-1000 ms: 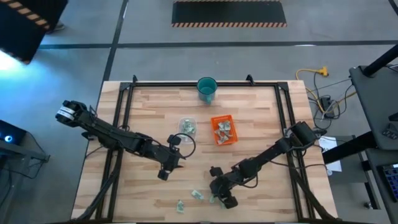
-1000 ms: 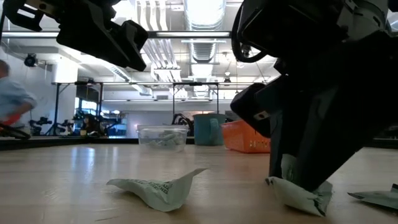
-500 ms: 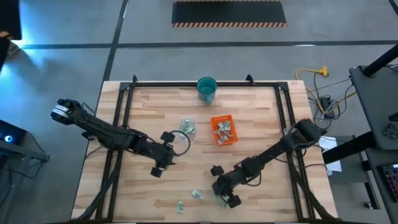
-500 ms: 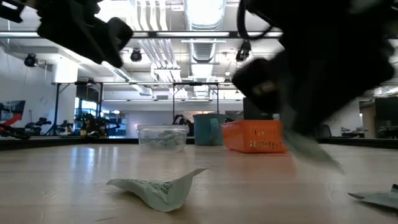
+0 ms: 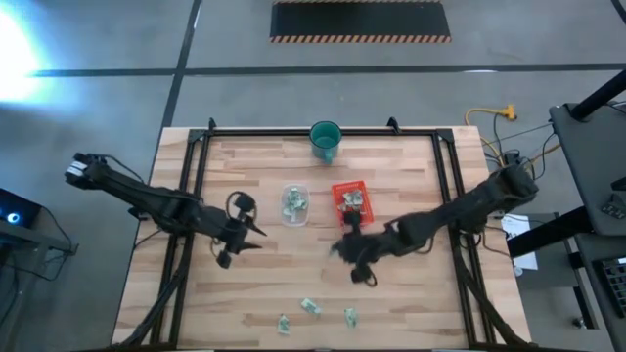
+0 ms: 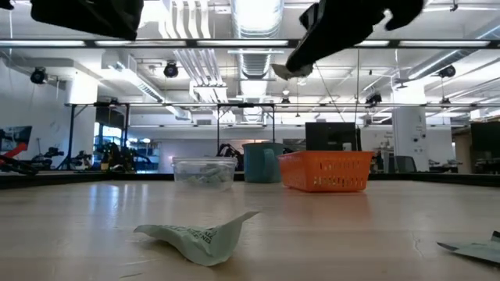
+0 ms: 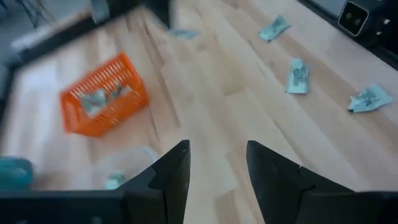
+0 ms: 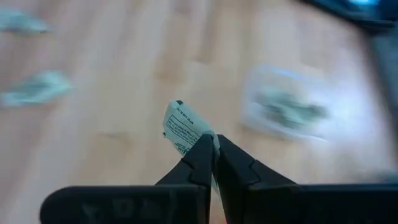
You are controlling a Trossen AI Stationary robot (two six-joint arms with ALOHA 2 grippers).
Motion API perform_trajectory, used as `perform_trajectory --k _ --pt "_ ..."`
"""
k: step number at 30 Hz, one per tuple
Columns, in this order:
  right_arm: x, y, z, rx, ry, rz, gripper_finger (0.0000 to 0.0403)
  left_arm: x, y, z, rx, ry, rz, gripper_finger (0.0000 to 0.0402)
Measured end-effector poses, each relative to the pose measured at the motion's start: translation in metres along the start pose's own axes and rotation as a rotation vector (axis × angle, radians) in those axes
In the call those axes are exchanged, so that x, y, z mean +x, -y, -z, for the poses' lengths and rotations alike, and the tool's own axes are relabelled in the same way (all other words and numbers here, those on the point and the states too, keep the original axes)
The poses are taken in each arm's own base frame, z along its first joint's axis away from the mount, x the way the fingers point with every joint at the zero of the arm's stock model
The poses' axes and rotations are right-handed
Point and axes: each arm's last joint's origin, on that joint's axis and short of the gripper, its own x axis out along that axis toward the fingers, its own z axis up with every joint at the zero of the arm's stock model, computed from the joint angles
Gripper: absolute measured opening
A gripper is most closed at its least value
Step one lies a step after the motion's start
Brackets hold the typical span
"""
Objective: Pick and place items into bin
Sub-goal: Put the stevia packet into the orange bin, then put the middle stevia packet into the transparent bin
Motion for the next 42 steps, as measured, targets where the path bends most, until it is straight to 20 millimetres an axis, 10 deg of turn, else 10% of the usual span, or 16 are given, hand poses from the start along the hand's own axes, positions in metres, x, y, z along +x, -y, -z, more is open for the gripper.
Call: perform_trajectory --k 18,27,42 --pt "-0.007 0.093 0.057 0.136 -0.388 0.236 0.0009 -0.038 -0.015 -0.017 0.251 0.240 -0.253 0.0141" --pt "-0.004 0.103 0.062 0.147 -0.370 0.181 0.0021 -0.009 -0.012 -0.016 0.227 0.146 -0.241 0.0141" --pt "-0.002 0.107 0.074 0.132 -0.380 0.117 0.0160 0.051 0.000 -0.014 -0.109 0.100 -0.086 0.0141"
